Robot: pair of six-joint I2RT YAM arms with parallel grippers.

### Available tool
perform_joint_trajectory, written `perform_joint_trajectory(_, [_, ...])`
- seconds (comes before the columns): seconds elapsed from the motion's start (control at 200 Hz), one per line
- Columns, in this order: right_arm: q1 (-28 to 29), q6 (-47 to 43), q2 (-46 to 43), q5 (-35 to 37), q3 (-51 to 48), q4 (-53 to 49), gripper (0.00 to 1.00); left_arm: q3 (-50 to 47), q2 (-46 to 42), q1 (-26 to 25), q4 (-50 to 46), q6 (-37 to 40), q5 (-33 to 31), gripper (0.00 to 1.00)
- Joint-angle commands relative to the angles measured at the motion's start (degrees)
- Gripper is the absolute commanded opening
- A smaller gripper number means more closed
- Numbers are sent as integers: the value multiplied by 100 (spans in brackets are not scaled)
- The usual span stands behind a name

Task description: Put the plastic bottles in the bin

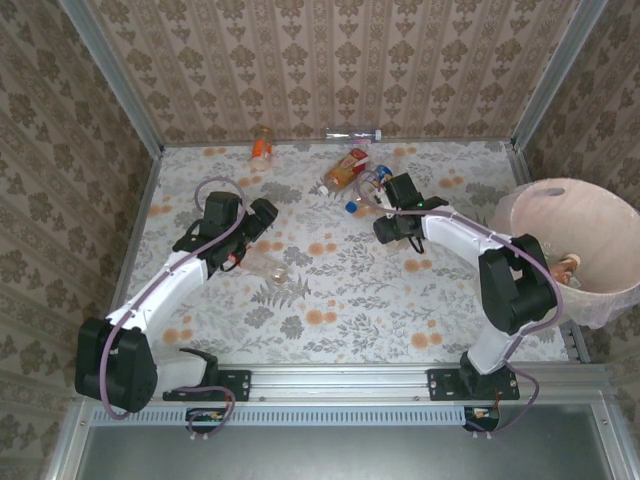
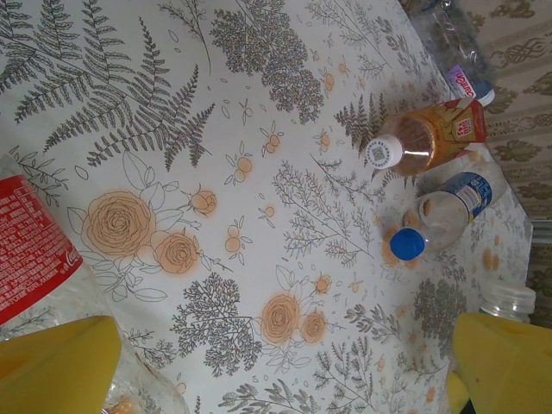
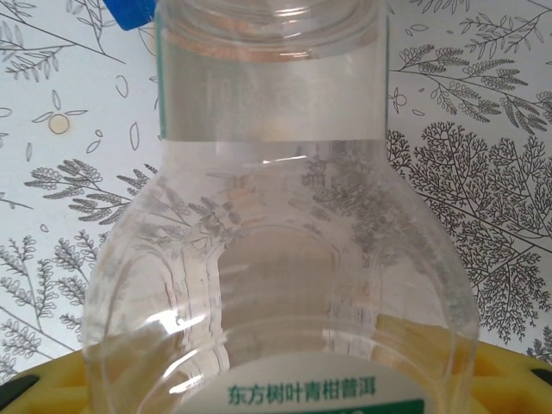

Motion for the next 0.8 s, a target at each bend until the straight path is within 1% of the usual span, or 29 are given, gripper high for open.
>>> perform_joint_trajectory(0.0, [21, 100, -436, -115, -258, 380, 52, 77, 54, 49, 56, -37, 74, 100])
perform_joint_trajectory(0.12, [23, 132, -835, -237, -533, 694, 50, 74, 63, 52, 56, -46, 81, 100])
perform_joint_trajectory(0.25, [22, 321, -1275, -248, -581, 664, 49, 67, 63, 49, 65, -50, 73, 100])
perform_joint_trajectory(0.35, [28, 541, -1722, -348, -643, 744, 48, 38, 73, 43, 96, -73, 80, 100])
perform_joint_trajectory(0.365, [22, 575, -1936, -353, -658, 770, 49, 33, 72, 47, 104, -85, 80, 100])
perform_joint_trajectory(0.42, [15, 727, -2262, -291, -687, 854, 50, 32, 88, 41, 116, -88, 89, 100])
perform_joint_trajectory(0.54, [-39, 992, -2837, -86, -578, 844, 48, 35, 126, 41, 159, -90, 133, 100])
perform_joint_trajectory(0.795, [-200, 1075, -3726, 190, -57, 418, 47, 9, 159, 41, 214, -99, 183, 100])
